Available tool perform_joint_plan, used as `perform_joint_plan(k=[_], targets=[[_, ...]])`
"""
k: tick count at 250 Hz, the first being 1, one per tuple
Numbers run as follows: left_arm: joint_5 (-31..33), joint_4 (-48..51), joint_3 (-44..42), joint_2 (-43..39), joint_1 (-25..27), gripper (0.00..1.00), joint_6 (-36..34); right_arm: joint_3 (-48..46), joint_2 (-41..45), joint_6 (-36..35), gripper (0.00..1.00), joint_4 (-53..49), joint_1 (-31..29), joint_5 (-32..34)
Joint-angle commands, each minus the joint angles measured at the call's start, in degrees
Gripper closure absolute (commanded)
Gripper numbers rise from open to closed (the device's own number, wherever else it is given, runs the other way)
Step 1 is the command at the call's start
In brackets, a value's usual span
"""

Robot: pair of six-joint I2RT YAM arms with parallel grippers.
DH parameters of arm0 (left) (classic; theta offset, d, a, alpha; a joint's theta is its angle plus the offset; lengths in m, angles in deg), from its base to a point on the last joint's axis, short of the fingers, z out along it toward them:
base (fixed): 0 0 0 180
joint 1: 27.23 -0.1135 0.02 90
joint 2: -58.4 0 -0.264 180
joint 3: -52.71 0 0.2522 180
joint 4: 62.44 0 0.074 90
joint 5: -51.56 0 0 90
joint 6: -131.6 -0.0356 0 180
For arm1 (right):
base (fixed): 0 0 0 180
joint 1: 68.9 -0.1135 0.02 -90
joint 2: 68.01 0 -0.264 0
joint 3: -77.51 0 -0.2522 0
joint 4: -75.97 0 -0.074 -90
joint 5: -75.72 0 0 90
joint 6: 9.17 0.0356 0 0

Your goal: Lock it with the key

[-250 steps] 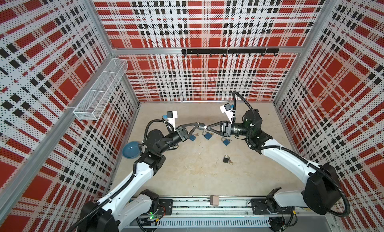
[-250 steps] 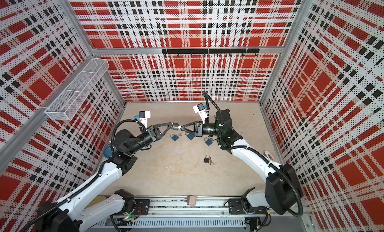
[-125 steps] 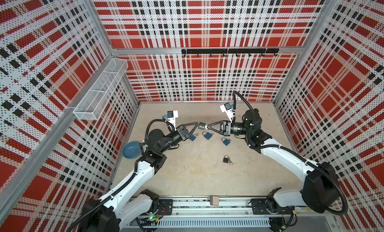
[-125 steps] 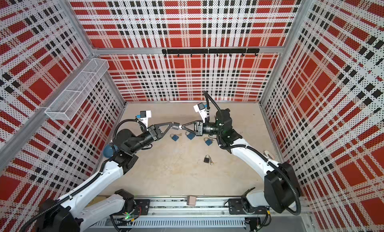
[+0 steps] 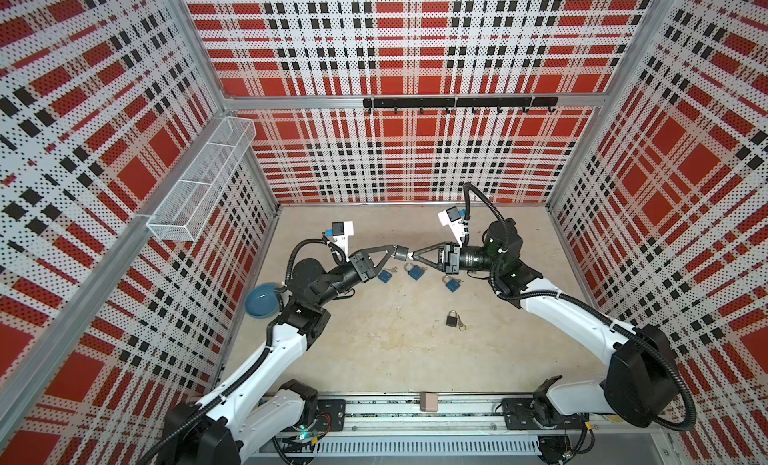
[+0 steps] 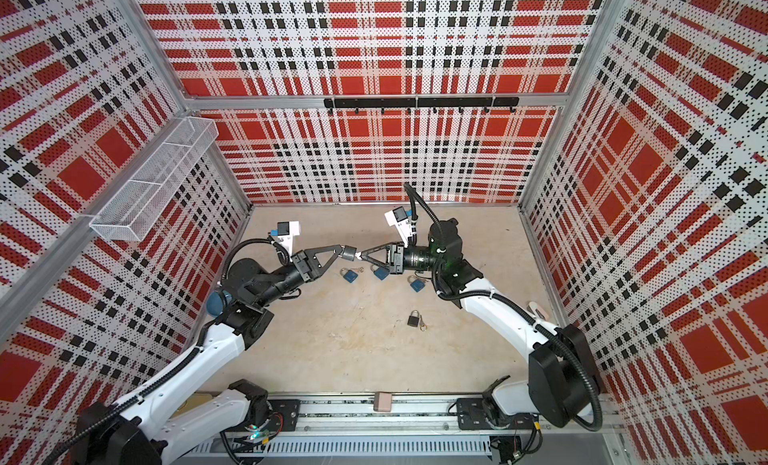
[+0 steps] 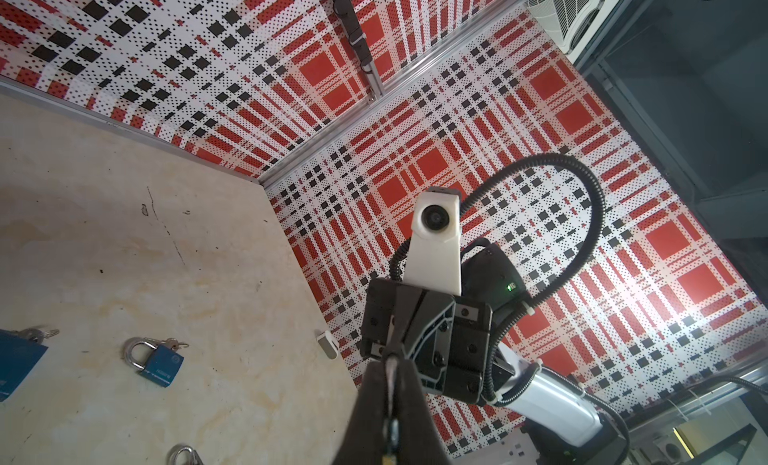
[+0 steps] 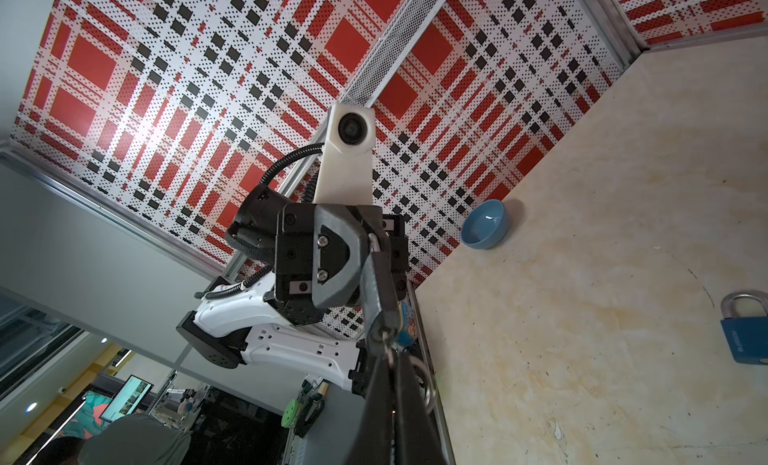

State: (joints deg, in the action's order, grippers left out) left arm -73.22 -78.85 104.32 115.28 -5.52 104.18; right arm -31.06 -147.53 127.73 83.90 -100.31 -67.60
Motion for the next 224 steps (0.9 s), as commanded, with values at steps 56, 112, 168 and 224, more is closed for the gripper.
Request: perform_joint_plan(k=[56,112,168,224], targets=[[-0.02,-3.3,-0.4,-3.73,-3.96,1.0,3.07,0.54,1.4,-1.54,1.0,0.12,0.86,-0.4],[-2.04,-3.05,-1.19,-4.98,-8.28,1.0,4.09,-1.15,2.0,-0.18,1.0,1.45,2.49,-0.68],[-4.45,1.26,-2.37,-4.86,-9.19,1.0,2.07,-2.57,4.82,-3.41,1.0,-4.22,4.6,1.04],[-4.22,14.5,-5.15,-5.9,-6.96,1.0,-4.63,-4.15,10.17,-9.27,1.0,-15.84,6.62,5.47]])
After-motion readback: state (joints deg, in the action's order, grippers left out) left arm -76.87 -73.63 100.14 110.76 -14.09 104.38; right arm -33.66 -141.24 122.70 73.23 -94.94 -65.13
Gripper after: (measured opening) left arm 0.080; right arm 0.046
